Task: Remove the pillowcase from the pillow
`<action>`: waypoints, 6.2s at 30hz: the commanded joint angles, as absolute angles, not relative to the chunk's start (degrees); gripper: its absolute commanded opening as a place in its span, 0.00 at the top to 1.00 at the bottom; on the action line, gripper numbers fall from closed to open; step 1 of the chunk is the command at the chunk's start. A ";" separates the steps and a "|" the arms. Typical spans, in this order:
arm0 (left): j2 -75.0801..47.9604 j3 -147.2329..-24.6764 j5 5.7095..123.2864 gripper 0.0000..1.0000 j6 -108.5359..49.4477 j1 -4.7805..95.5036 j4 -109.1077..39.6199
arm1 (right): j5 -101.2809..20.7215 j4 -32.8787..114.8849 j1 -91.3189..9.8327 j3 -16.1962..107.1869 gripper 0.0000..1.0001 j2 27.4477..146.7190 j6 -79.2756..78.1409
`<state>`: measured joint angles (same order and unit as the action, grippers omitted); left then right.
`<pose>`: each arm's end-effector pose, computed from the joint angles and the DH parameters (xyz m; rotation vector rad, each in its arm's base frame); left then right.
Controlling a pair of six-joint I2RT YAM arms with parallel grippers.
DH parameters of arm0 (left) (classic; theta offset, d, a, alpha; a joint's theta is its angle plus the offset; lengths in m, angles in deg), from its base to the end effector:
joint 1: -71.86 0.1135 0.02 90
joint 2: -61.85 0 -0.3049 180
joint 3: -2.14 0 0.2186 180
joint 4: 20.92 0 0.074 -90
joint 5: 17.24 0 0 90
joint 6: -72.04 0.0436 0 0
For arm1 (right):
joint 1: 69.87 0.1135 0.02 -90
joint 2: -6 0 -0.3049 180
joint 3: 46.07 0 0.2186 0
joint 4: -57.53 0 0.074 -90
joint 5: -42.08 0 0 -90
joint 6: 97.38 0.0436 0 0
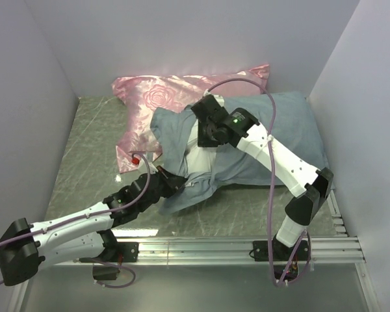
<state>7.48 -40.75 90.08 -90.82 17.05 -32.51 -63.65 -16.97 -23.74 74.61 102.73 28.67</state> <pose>0.1045 -0.1257 0.2725 -0.5467 2.0729 -1.1222 0.2367 0.2291 0.4155 -0.0936 2.4322 0.3198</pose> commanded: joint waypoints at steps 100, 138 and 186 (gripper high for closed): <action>7.44 -50.18 59.22 0.58 -61.55 43.47 -31.93 | -76.40 12.33 -6.68 19.96 1.00 55.75 45.44; -7.41 -59.92 66.43 0.99 -64.56 63.61 -45.55 | -82.21 1.85 -6.59 20.13 1.00 34.99 48.88; 11.92 -53.34 68.97 1.00 -72.81 40.04 -47.56 | -62.84 23.42 -4.83 35.51 0.39 75.45 35.69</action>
<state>10.86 -49.25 65.97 -73.99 40.99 -44.31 -59.52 22.53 -5.73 34.39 79.87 36.45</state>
